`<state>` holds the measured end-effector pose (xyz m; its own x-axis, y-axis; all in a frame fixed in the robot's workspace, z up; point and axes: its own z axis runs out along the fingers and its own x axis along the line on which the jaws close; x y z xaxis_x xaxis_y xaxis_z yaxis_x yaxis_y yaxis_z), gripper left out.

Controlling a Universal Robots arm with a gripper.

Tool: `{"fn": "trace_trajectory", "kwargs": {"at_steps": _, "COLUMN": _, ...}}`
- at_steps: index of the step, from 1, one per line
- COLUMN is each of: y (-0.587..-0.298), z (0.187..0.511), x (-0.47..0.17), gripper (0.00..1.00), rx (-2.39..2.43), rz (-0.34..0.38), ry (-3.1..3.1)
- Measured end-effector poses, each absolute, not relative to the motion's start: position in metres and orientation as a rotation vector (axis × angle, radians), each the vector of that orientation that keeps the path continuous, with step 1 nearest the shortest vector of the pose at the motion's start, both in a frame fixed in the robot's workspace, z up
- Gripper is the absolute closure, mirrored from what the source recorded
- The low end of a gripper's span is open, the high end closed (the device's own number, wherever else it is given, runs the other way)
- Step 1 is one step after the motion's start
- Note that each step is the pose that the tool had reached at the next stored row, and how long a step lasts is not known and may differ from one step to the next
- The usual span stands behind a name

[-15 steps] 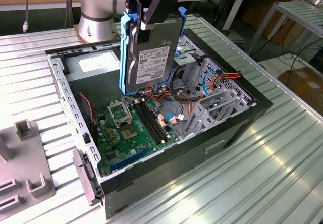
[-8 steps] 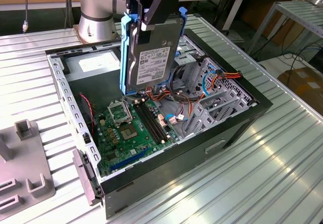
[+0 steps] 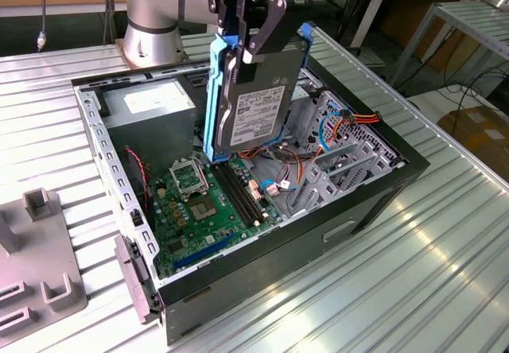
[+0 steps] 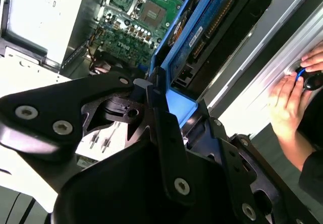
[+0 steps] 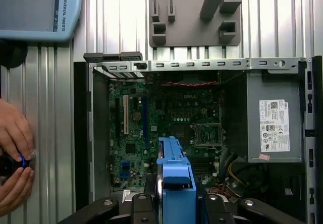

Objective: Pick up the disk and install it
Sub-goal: 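Insert the disk into the insertion slot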

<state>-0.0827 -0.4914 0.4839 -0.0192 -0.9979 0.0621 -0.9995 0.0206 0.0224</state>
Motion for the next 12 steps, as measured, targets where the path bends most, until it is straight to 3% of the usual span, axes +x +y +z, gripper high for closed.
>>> {"fn": "trace_trajectory", "kwargs": {"at_steps": 12, "y": -0.492, "z": 0.482, "x": -0.031, "gripper": 0.63, "rx": 2.156, "rz": 0.039, "ry": -2.199}}
